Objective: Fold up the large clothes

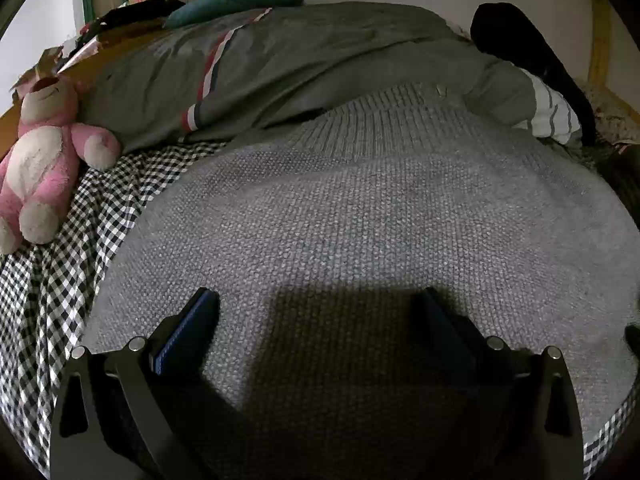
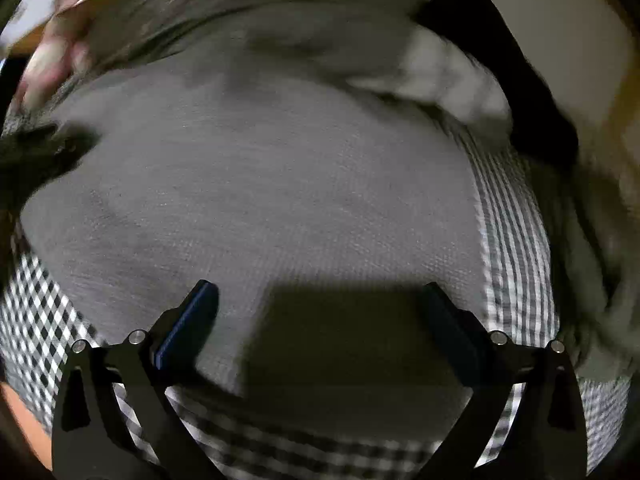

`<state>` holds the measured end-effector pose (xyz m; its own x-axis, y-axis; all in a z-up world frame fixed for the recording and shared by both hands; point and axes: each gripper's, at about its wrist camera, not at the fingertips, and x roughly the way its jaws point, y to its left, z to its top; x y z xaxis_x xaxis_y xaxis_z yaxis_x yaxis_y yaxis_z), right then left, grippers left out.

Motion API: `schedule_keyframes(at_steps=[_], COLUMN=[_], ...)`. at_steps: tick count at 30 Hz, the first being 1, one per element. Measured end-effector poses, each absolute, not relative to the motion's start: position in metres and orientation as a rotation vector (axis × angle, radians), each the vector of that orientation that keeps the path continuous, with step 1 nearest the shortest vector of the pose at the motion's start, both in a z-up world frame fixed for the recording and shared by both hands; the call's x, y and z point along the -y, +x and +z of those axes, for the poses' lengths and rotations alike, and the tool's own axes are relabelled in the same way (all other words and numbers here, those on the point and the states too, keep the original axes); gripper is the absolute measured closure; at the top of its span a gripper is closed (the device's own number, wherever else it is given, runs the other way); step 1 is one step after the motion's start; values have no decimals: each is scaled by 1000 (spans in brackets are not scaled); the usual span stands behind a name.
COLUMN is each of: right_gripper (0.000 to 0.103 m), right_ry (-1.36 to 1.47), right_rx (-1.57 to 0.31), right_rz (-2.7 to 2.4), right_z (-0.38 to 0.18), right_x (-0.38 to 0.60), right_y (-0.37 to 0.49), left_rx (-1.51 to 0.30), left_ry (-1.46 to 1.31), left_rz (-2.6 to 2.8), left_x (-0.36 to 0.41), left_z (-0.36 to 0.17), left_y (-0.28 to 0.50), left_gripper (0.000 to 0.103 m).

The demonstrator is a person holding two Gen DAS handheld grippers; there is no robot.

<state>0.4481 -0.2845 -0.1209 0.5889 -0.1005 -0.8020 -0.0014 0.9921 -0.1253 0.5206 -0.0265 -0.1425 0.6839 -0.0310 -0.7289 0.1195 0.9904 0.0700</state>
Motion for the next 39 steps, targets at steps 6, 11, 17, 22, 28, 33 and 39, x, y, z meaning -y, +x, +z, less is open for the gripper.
schedule_keyframes(at_steps=[6, 11, 17, 22, 28, 33, 39], right_gripper=[3, 3, 3, 3, 3, 4, 67], right_ry=[113, 310, 989, 1156, 1315, 1358, 1432], right_rx=[-992, -847, -812, -791, -678, -660, -563], right_rz=[-82, -126, 15, 135, 45, -65, -178], right_z=[-126, -94, -135, -158, -160, -166, -180], right_x=[344, 345, 355, 336, 347, 354, 361], right_y=[438, 395, 337, 348, 370, 390, 378], left_rx=[-810, -803, -799, -797, -794, -792, -792], left_ry=[114, 113, 112, 107, 106, 106, 105], left_rz=[-81, -79, -77, -77, -76, -74, -72], left_x=[28, 28, 30, 30, 30, 31, 31], left_z=[-142, -142, -143, -142, -142, -142, -142], left_y=[521, 520, 520, 520, 520, 520, 520], left_gripper=[4, 4, 4, 4, 4, 4, 4])
